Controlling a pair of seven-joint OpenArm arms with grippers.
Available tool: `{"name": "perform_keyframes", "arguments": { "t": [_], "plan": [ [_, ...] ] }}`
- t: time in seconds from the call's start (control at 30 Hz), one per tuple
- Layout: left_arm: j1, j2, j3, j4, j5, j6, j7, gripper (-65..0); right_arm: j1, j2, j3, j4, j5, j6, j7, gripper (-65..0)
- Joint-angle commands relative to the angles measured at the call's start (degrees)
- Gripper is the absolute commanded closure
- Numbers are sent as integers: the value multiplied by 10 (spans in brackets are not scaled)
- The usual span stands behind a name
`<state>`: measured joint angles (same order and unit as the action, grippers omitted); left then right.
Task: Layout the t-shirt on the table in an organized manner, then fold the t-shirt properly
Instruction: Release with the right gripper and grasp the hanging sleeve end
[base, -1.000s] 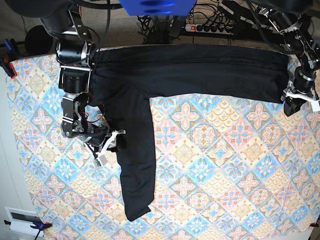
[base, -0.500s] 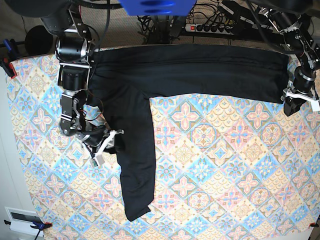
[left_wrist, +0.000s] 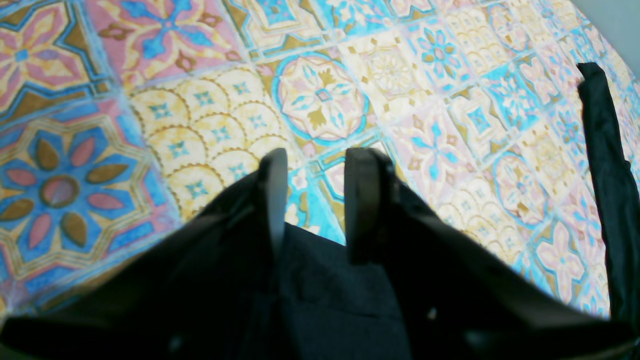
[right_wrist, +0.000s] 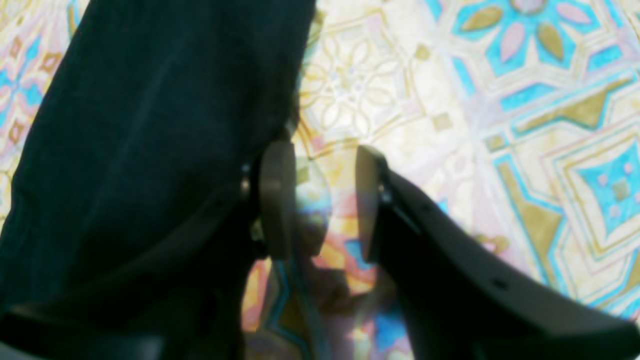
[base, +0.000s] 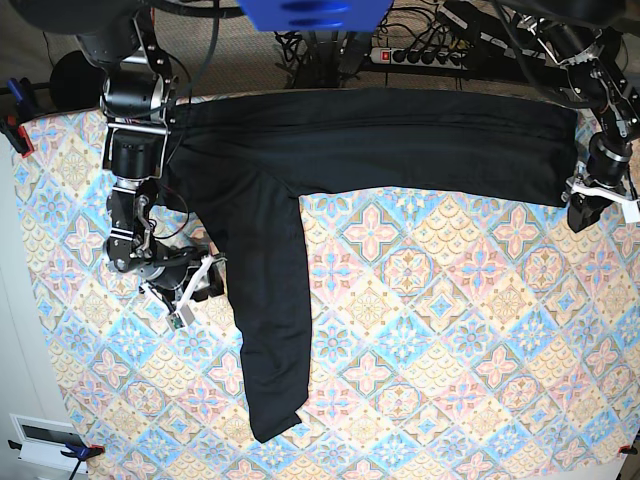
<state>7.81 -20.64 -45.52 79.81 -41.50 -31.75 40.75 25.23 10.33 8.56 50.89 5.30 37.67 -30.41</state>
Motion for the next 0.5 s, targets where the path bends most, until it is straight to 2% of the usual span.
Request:
{"name": "perform_keyframes", "arguments": {
  "t": [0.0,0.27,0.47],
  "plan": [
    [-5,-13,-2,8,-9,-5,-13,-192,16,-6,0,9,10,4,15,-196],
    [-2,-13,-2,8,-9,-5,-13,-192,18,-31,0,10,10,4,12,-196],
    [-3,-13,-2,8,-9,-5,-13,-192,18,-34,-1,8,10,4,12,-196]
  ]
}}
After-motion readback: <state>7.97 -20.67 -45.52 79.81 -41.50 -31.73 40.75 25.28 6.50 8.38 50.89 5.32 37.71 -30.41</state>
